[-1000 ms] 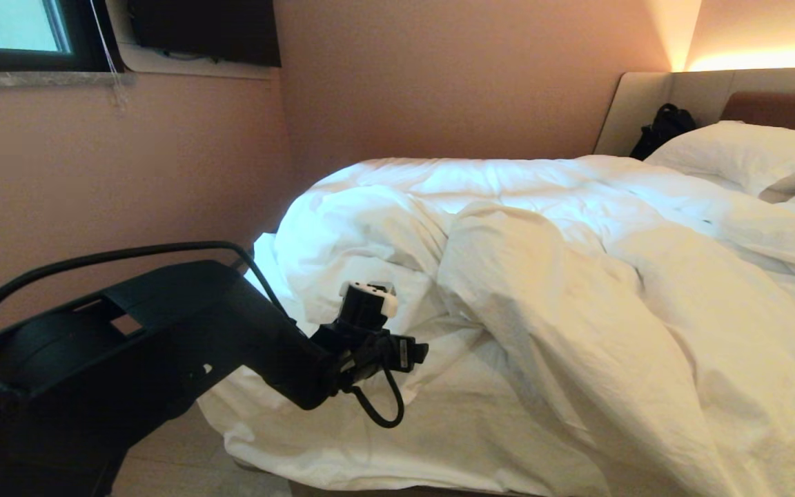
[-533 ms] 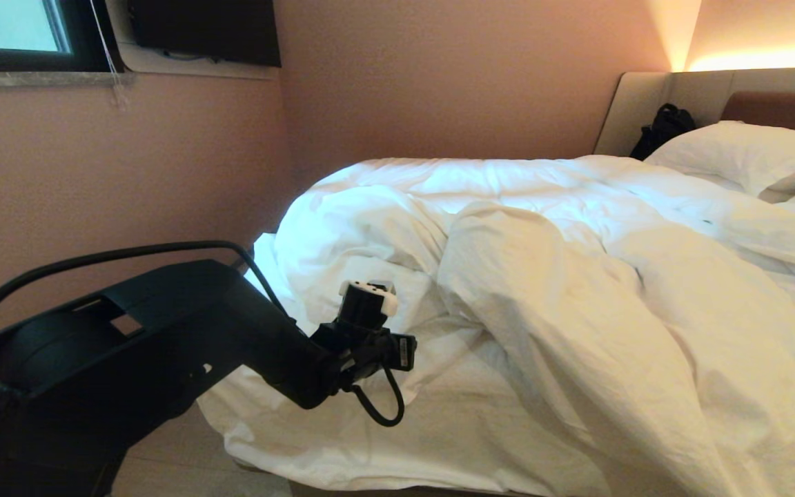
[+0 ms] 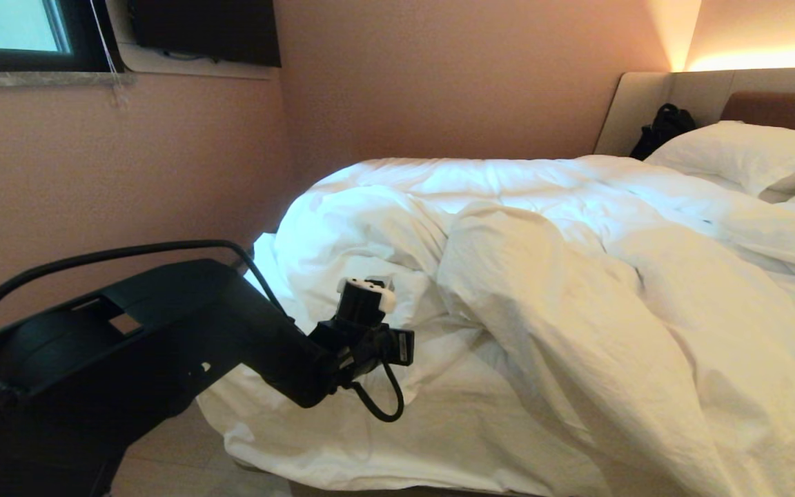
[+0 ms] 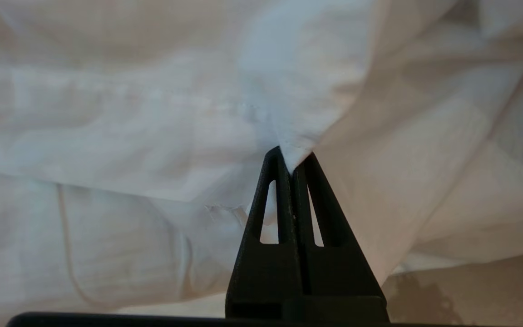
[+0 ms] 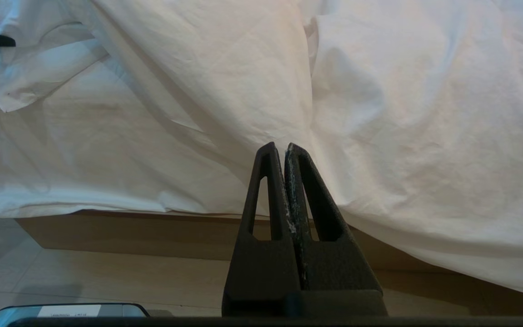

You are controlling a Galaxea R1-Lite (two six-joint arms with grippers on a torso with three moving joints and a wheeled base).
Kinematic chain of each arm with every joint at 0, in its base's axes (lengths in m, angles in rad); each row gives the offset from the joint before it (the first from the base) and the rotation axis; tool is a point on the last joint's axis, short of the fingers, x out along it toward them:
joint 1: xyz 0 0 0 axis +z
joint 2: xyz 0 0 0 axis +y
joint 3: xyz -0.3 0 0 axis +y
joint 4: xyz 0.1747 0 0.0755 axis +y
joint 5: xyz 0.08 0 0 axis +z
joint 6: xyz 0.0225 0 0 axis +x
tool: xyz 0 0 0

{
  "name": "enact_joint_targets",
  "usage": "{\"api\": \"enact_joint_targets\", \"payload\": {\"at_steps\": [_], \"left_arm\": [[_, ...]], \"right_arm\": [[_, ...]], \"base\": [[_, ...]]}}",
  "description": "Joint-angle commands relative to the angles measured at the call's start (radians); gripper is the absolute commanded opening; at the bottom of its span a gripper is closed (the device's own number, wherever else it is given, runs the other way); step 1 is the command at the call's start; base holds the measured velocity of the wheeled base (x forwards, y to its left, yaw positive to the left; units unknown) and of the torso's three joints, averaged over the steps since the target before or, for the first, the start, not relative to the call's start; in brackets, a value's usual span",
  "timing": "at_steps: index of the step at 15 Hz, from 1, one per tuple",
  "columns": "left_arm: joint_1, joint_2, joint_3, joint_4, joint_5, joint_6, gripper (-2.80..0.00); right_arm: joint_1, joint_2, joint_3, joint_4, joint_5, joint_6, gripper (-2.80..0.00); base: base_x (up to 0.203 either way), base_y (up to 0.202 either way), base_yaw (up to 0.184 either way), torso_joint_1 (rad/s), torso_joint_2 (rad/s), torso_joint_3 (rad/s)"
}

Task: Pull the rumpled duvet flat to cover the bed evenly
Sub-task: Hold the folded corner of the quilt, then flatten the corners of the folded blanket

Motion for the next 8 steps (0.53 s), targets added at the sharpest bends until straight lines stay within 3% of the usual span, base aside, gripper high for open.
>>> {"api": "enact_joint_targets", "payload": {"at_steps": [1, 8], "left_arm": [[0.001, -0.008, 0.004, -0.008, 0.001, -0.001, -2.8], [0.053, -0.098, 0.004, -0.008, 0.019, 0.004, -2.8]], "right_arm": [[0.0, 0.0, 0.0, 0.001, 0.0, 0.0, -2.8], [0.0, 0.0, 0.0, 0.001, 0.0, 0.0, -2.8]], "base": [[0.0, 0.0, 0.0, 0.0, 0.0, 0.0], [0.0, 0.0, 0.0, 0.0, 0.0, 0.0]]}}
